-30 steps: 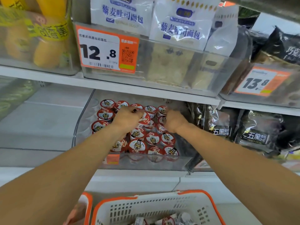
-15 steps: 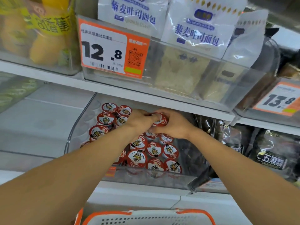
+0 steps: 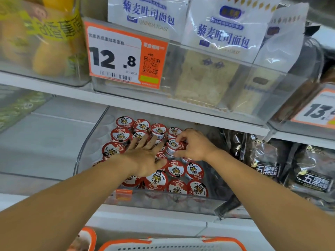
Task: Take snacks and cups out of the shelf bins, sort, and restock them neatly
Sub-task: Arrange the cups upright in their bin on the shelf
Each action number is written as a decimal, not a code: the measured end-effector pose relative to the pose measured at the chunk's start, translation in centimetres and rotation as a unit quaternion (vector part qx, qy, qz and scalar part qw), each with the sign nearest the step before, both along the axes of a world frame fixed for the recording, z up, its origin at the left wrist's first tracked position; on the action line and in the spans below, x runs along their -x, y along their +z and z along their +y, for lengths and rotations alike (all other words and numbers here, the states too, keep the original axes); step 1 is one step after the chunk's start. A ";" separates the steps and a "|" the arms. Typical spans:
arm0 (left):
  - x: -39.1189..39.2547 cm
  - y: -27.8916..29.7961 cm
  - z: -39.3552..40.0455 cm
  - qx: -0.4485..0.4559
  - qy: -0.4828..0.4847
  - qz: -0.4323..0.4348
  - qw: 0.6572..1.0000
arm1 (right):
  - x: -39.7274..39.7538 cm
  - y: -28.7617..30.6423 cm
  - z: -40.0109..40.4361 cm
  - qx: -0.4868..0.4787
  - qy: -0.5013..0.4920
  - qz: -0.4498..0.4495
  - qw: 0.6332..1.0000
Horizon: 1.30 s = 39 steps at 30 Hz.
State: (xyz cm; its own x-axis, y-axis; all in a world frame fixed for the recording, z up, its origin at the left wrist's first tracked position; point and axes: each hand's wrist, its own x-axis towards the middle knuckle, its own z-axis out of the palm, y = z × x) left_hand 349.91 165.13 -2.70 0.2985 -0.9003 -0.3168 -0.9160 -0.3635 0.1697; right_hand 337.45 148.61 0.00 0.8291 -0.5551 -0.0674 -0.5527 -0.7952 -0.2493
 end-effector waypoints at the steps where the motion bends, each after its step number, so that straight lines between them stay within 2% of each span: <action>1: 0.0 -0.1 0.1 0.000 0.001 -0.001 1.000 | -0.1 -0.2 -0.1 0.000 0.000 -0.005 1.000; 7: 0.0 0.1 -0.2 -0.007 0.013 0.011 1.000 | 0.1 0.5 1.0 0.022 0.012 -0.002 1.000; 10: 0.4 1.4 -0.5 0.031 0.038 0.035 0.998 | 2.0 2.5 2.7 0.017 0.015 -0.069 0.997; 12: 1.6 3.0 -0.3 0.118 0.046 0.012 0.992 | 4.9 4.0 5.1 0.010 0.034 -0.147 0.989; 14: 4.4 5.1 1.1 0.264 0.033 0.027 0.964 | 9.2 5.1 8.0 -0.051 0.043 -0.210 0.975; 16: 8.1 6.9 3.9 0.372 -0.008 0.135 0.918 | 14.2 5.7 10.6 -0.186 0.047 -0.220 0.956; 17: 10.0 7.4 5.6 0.381 -0.029 0.206 0.901 | 16.5 5.7 11.3 -0.266 0.053 -0.200 0.942; 19: 13.2 6.9 8.6 0.351 -0.057 0.324 0.877 | 20.0 5.0 11.4 -0.376 0.058 -0.101 0.919; 21: 15.6 3.8 10.2 0.291 -0.051 0.366 0.882 | 22.4 1.7 10.7 -0.419 0.036 0.024 0.907; 25: 18.8 -9.4 10.9 0.071 -0.021 0.316 0.946 | 25.5 -10.6 12.1 -0.338 -0.042 0.179 0.923; 27: 19.5 -16.6 11.9 -0.044 -0.006 0.283 0.958 | 26.9 -17.5 13.4 -0.297 -0.059 0.244 0.921; 28: 20.1 -19.8 13.1 -0.090 0.006 0.287 0.954 | 28.2 -20.8 14.6 -0.302 -0.071 0.267 0.912; 30: 20.9 -24.4 15.3 -0.137 0.028 0.345 0.928 | 30.5 -25.9 17.2 -0.345 -0.131 0.264 0.891; 33: 22.5 -27.9 17.3 -0.175 0.052 0.384 0.905 | 31.9 -30.3 20.0 -0.331 -0.136 0.245 0.901; 35: 23.5 -29.9 17.8 -0.222 0.043 0.369 0.901 | 31.9 -32.3 20.5 -0.304 -0.093 0.257 0.913; 39: 24.7 -33.8 19.8 -0.298 0.032 0.314 0.901 | 32.3 -34.5 20.7 -0.279 -0.071 0.268 0.919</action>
State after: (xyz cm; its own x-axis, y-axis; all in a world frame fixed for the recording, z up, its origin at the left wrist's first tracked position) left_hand 325.26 184.91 -36.50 -0.0630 -0.5017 -0.8628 -0.6815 -0.6099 0.4044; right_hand 305.13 169.26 -34.54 0.5160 -0.4101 -0.7520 -0.8033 -0.5365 -0.2587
